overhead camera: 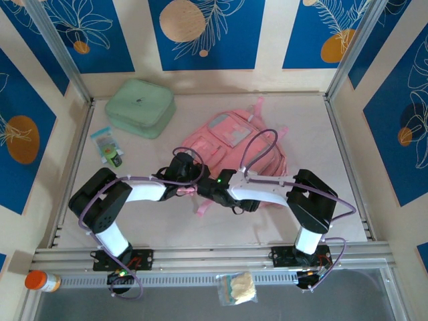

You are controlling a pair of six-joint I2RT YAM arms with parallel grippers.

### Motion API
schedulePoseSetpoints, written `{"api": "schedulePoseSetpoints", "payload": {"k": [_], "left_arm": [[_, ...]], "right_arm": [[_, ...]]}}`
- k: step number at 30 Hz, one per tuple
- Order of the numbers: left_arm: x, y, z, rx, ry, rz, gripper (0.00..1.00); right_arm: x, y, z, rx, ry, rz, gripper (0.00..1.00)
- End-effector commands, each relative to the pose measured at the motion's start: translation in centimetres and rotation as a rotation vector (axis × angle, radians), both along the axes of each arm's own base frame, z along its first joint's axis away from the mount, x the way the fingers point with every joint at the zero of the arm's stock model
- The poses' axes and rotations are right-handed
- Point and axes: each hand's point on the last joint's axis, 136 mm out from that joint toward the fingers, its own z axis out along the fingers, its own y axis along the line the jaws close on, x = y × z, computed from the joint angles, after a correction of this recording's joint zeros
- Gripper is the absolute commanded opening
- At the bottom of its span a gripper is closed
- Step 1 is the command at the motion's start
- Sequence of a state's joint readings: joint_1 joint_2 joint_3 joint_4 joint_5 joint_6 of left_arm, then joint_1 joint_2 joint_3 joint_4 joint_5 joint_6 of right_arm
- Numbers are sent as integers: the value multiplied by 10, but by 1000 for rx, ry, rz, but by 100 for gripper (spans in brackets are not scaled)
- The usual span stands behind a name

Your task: Pack the student bag

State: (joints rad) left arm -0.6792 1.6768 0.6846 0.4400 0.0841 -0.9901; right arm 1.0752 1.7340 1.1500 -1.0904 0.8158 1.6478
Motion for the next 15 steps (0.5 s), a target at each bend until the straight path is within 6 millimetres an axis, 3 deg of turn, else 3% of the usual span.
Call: {"api": "schedulePoseSetpoints", "payload": {"k": [1, 3, 6, 10, 15], "left_arm": [[-22, 42, -53, 192, 140, 65, 21], [-22, 42, -52, 192, 142, 65, 21], [-21, 37, -44, 173, 123, 45, 21], [-17, 4, -10, 62, 101, -69, 25], [-16, -27, 28, -55, 78, -111, 39]], "right_arm": [[13, 28, 16, 147, -61, 22, 79], [20, 37, 14, 193, -86, 25, 82], [26, 27, 8, 155, -64, -46, 84], [33, 36, 18, 275, -103, 60, 86], [29, 29, 33, 343, -99, 137, 86]]}}
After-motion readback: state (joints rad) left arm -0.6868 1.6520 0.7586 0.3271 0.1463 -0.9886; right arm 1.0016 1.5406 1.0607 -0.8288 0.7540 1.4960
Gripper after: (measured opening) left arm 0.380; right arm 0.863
